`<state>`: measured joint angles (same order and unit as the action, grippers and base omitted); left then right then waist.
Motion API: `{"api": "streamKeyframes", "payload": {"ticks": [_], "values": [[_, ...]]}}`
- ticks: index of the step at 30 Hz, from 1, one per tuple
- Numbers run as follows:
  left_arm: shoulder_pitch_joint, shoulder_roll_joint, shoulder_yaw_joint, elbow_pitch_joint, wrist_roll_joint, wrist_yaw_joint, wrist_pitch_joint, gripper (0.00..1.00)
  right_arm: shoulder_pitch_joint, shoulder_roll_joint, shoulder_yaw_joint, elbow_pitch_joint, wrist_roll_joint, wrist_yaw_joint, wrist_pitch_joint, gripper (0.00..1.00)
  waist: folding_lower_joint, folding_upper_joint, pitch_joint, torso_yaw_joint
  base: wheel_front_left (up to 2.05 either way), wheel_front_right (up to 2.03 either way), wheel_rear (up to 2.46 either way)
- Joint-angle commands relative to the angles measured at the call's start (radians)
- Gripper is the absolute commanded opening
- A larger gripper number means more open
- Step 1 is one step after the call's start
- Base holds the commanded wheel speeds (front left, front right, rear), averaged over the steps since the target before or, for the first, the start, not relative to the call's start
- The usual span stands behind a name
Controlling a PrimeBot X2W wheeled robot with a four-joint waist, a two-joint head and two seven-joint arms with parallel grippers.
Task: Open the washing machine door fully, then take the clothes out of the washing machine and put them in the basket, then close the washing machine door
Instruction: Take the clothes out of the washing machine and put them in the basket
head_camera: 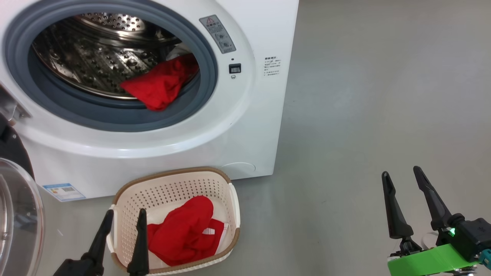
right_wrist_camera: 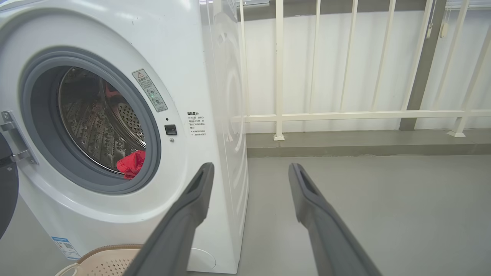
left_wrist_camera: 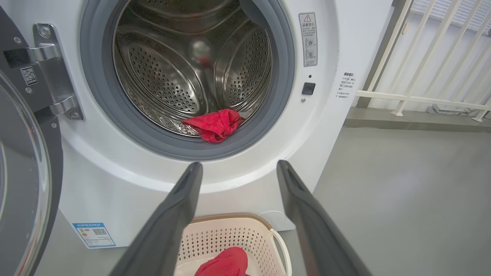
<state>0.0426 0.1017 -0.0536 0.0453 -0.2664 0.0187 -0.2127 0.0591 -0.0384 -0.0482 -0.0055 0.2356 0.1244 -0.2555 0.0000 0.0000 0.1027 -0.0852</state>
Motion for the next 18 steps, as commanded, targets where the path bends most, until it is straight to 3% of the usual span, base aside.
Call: {"api": "streamKeyframes", "payload": {"ticks": [1, 18], "values": [[-0.019, 0.003, 0.036, -0.022, -0.009, 0.009, -0.009, 1.00, -0.009, -0.012, 0.025, -0.032, -0.012, 0.006, -0.006, 1.00, 0.0000, 0.0000, 0.007, 0.000, 0.00, 0.00, 0.00], [-0.110, 0.000, 0.037, -0.019, -0.028, 0.010, -0.032, 1.00, -0.040, -0.012, 0.038, -0.055, -0.008, 0.006, -0.006, 1.00, 0.0000, 0.0000, 0.123, 0.011, 0.00, 0.00, 0.00]]}}
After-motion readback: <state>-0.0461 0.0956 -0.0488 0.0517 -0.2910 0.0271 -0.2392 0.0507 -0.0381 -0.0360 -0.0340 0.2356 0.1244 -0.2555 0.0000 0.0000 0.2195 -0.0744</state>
